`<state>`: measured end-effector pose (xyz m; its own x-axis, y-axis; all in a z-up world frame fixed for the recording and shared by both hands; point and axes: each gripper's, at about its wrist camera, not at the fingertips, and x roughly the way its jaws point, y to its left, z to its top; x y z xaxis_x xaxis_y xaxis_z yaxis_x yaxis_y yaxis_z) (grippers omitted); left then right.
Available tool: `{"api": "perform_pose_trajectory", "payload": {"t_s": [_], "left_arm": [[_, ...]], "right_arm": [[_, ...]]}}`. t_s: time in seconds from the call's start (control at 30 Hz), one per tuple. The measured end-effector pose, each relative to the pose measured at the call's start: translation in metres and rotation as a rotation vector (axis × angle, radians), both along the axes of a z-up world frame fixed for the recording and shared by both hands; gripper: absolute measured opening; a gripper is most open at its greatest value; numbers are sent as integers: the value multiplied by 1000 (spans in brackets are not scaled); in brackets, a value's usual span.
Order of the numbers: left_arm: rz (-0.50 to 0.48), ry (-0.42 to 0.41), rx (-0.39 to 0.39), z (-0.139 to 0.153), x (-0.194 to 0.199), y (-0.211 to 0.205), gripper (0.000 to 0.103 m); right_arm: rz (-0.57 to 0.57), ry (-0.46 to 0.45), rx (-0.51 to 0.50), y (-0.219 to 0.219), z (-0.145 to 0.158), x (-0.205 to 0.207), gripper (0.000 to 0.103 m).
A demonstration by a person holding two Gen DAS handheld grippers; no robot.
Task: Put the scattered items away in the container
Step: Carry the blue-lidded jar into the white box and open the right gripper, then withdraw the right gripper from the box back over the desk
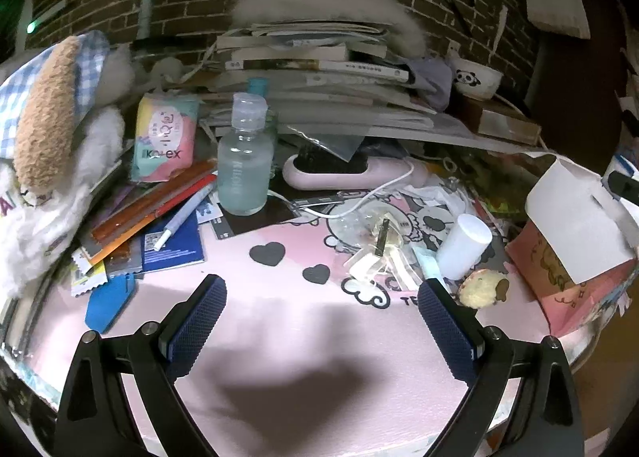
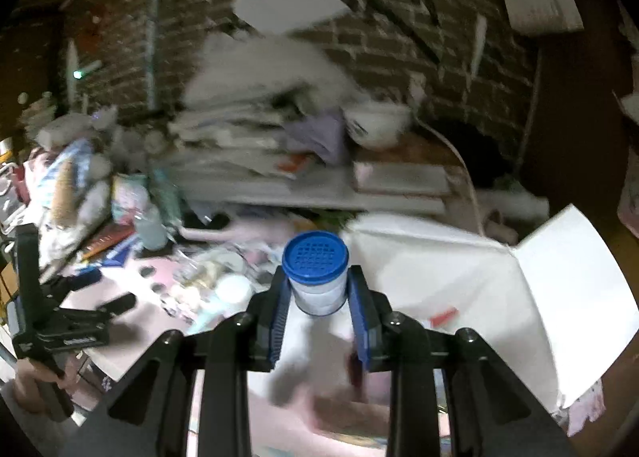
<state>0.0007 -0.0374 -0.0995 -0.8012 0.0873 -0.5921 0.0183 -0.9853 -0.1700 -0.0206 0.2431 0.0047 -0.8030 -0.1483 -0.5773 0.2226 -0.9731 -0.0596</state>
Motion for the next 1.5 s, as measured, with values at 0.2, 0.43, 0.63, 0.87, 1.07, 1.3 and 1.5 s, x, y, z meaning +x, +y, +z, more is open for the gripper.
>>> {"api": "perform_pose_trajectory", "payload": {"t_s": [0.2,0.43,0.63,0.87,1.07,1.3,1.5], "left_arm": [[-14,-7,-10,-1,-4,7,96],[-32,-15,-25,-4,-6,15,96],[-36,-18,-29,-4,-6,16,96],[-36,-21,-31,-6,-6,16,96],[-42,-27,-29,-8,-8,18,96],[-48,-28,-34,-8,-8,20,96],[-48,-27,-34,-8,-8,20,96]], "right_arm": [[-69,-131,71,34,-5,-18,26],[-106,-231,162,51,-12,-34,26],[-73,-374,210,54,-27,-51,26],[-72,-387,217,56,-29,-54,29],[-69,-370,185,55,-25,-53,50],[-68,-368,183,55,-24,-54,55],[-71,-326,162,53,-14,-48,57]]}}
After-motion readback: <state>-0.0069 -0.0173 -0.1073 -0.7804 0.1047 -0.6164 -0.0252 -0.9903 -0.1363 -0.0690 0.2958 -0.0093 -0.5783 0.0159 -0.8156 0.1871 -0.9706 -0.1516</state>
